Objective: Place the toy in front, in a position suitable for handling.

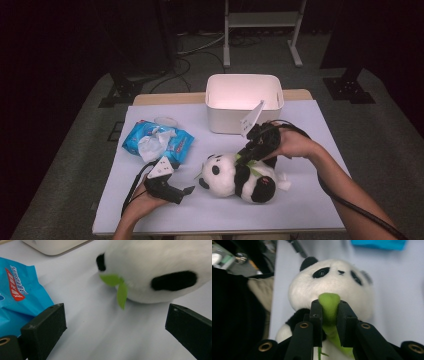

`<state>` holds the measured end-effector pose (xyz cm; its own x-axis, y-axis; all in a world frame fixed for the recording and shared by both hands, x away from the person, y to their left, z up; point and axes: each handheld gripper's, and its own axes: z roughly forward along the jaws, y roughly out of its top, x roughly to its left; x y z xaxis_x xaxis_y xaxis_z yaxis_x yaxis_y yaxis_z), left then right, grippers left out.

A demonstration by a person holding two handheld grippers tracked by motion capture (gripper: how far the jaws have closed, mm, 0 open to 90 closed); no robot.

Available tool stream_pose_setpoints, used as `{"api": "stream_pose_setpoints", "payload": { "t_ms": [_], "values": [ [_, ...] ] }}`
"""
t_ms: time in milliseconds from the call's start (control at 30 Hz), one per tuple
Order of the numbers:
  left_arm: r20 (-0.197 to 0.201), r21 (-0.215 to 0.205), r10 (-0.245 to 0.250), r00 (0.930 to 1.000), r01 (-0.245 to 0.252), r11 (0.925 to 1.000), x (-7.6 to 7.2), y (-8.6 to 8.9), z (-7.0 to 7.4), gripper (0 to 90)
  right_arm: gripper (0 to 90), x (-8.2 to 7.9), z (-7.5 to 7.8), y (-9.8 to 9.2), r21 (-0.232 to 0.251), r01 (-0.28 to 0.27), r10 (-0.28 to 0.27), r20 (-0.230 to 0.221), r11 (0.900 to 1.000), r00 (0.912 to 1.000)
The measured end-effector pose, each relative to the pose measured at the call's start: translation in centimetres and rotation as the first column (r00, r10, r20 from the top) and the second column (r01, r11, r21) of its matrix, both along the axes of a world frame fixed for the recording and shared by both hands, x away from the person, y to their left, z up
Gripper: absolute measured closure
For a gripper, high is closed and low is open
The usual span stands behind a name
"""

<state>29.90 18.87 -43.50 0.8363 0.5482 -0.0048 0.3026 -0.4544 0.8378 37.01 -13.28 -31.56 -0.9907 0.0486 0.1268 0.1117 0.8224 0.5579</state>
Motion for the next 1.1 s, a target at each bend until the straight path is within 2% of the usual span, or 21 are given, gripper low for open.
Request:
{"api": "stream_pose_setpoints", "payload": {
  "t_ms": [33, 233, 467, 667, 900, 1100],
  "values": [
    [-0.002, 0.005, 0.000, 1.0000, 0.000, 1.0000, 0.0, 0.1, 0.0, 2.6, 75.2, -0.3, -0.5, 0.0, 0.033, -0.012, 0.013, -0.030, 0.999, 0.9995],
    [-0.004, 0.010, 0.001, 1.0000, -0.001, 1.0000, 0.0, 0.1, 0.0, 2.6, 73.9, -0.7, -0.2, -0.3, 0.025, -0.010, 0.010, -0.008, 1.000, 0.9999],
    [0.000, 0.007, -0.002, 1.0000, 0.002, 1.0000, 0.0, -0.1, 0.1, 2.6, 69.4, -1.4, 0.2, -1.0, 0.028, 0.017, -0.017, -0.012, 0.999, 0.9998],
    [0.001, 0.006, 0.008, 1.0000, -0.008, 0.9999, 0.0, 0.0, 0.1, 2.7, 67.8, -1.8, 0.9, -3.4, 0.070, 0.064, -0.064, -0.004, 0.995, 0.9979],
    [-0.003, 0.008, 0.003, 1.0000, -0.003, 1.0000, 0.0, -0.1, 0.0, 2.6, 66.5, -2.4, 1.0, -5.5, 0.079, 0.106, -0.107, 0.007, 0.991, 0.9942],
    [-0.010, 0.003, 0.001, 0.9999, -0.001, 1.0000, 0.0, 0.0, 0.1, 2.7, 64.3, -2.9, 0.7, -8.2, 0.095, 0.167, -0.167, 0.000, 0.981, 0.9859]
  ]
}}
